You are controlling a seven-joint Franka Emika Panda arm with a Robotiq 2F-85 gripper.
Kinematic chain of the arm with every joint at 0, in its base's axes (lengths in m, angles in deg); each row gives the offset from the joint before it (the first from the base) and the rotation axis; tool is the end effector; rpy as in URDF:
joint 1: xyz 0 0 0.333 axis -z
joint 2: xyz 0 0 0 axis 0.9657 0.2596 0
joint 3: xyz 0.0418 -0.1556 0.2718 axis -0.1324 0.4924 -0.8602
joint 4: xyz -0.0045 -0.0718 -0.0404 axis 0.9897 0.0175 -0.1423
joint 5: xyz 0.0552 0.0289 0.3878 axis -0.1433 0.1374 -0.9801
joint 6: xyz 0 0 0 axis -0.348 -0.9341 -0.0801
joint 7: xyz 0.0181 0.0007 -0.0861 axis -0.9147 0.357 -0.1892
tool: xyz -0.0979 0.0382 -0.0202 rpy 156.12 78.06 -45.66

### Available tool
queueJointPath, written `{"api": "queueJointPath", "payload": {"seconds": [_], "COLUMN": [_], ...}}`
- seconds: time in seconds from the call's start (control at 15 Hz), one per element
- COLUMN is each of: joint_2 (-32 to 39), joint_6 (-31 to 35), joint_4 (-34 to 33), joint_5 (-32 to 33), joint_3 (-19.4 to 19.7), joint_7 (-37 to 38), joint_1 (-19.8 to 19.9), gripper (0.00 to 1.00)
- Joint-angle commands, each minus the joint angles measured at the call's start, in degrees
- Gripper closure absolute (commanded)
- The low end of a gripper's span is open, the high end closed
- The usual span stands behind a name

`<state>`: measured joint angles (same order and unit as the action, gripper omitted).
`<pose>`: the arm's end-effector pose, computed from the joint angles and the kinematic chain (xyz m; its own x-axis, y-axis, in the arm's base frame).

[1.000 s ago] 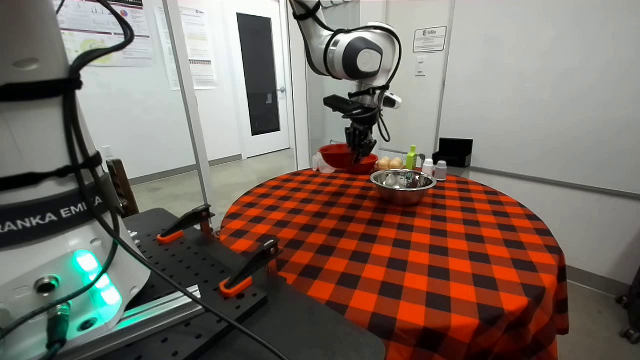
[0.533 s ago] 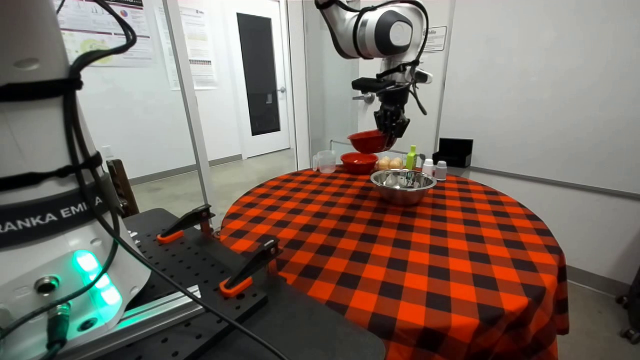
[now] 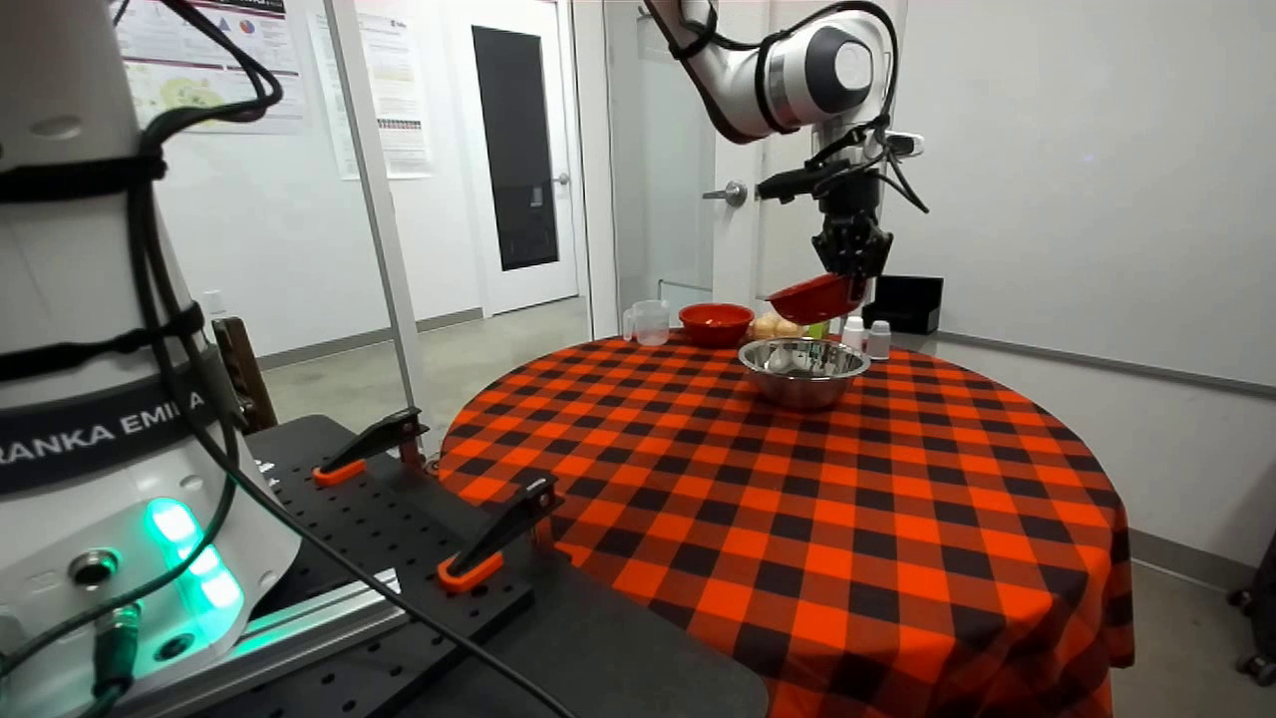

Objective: Pour the things in the red bowl into the silver bowl

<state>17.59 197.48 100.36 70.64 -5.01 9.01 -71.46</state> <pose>0.7228 -0.1577 0.2209 0.8763 -0.4734 0.0896 -0.4816 -0.8653 0.1387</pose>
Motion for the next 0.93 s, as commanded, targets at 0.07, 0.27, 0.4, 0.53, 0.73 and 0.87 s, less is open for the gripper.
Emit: {"api": "queueJointPath", "payload": {"seconds": [0.07,0.27,0.4,0.53,0.73,0.87], "joint_2": [6.0,7.8,8.3,8.6,8.7,8.1], "joint_6": [-1.3,0.4,2.3,4.6,8.6,11.0], "joint_4": [-7.9,-7.9,-6.5,-4.6,-1.6,0.7], "joint_5": [7.2,13.2,18.1,22.9,29.4,32.5], "joint_3": [4.9,8.2,10.8,13.1,16.1,17.3], "joint_7": [5.9,9.3,11.8,14.2,18.1,20.8], "joint_1": [-3.4,-6.5,-9.3,-12.1,-16.1,-18.2], "gripper": [0.97,0.97,0.97,0.97,0.97,0.97]}}
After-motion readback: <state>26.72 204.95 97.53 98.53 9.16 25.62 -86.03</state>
